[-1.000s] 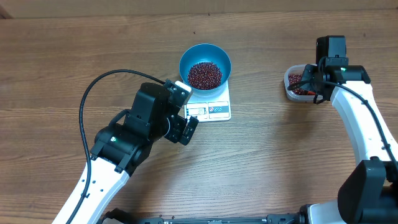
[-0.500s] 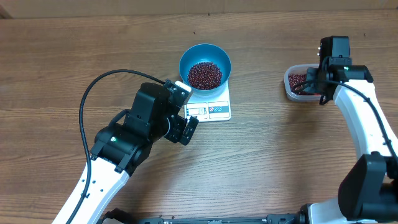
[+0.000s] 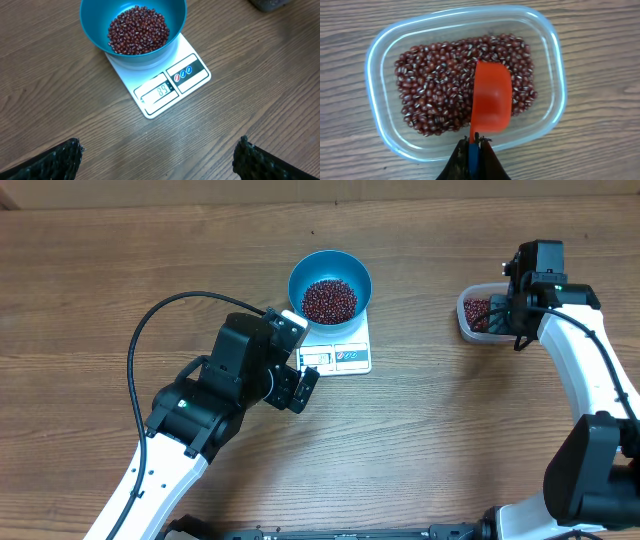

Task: Scoop item into bowl and weigh 150g on scale
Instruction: 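Lower the red scoop into the bean tub and drag through beans, then tilt the red scoop up with the right gripper to lift beans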

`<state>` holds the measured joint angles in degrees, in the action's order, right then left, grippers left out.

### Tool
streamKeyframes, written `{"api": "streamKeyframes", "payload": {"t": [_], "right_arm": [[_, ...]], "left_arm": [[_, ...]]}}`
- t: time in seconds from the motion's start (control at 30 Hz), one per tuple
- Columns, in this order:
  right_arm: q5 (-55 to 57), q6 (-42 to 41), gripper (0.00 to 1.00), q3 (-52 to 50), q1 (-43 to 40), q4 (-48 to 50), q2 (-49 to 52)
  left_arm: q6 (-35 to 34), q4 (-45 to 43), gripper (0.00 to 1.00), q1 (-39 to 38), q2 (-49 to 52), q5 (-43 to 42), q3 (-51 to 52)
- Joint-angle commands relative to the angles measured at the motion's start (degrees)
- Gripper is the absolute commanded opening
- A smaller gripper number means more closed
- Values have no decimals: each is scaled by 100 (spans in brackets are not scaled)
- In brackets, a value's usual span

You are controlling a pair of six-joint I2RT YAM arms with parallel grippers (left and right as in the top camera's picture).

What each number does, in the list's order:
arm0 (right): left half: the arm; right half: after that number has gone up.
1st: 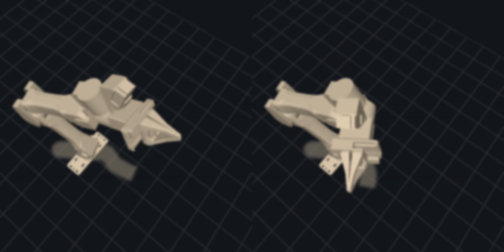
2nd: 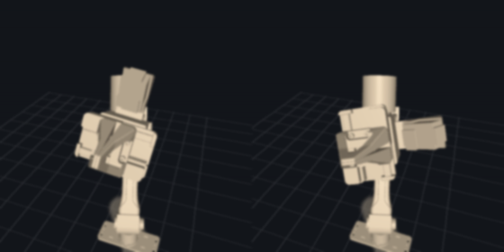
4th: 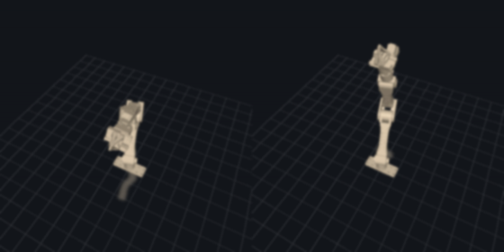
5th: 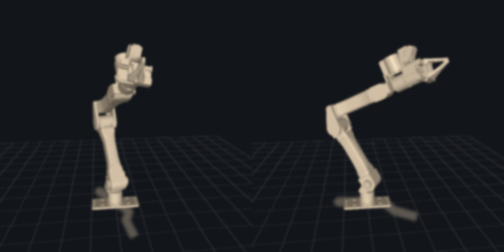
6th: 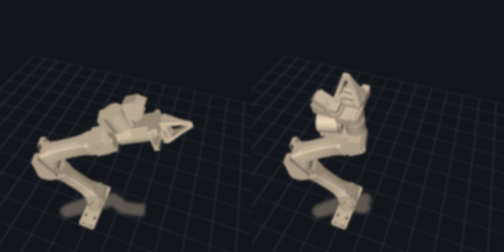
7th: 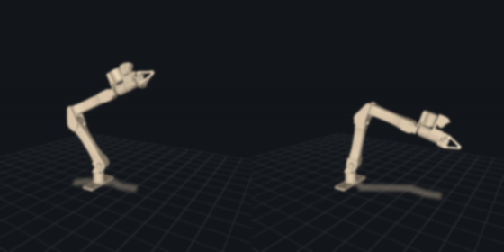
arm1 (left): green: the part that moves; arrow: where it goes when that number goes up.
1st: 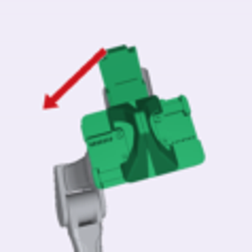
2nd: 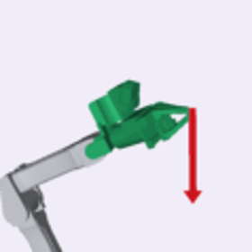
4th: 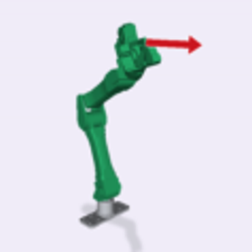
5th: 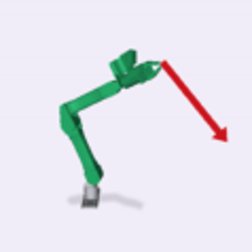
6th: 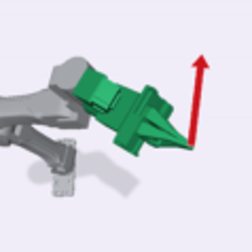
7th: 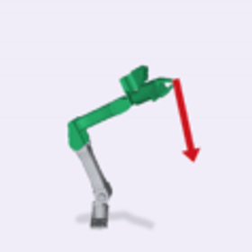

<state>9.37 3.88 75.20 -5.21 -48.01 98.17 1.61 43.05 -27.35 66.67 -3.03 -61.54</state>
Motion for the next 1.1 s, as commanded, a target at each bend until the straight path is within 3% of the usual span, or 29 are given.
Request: {"api": "streamKeyframes", "payload": {"t": [0.0,0.6,1.07], "right_arm": [[-269,118,4,-26,-24,13,151],[-1141,264,4,-26,-146,2,289],[-3180,557,4,-26,-1054,85,291]], "left_arm": [[-52,-17,99,-15,39,-87,-136],[-52,-17,100,-15,39,-87,-136],[-52,-17,99,-15,39,-87,-136]]}}
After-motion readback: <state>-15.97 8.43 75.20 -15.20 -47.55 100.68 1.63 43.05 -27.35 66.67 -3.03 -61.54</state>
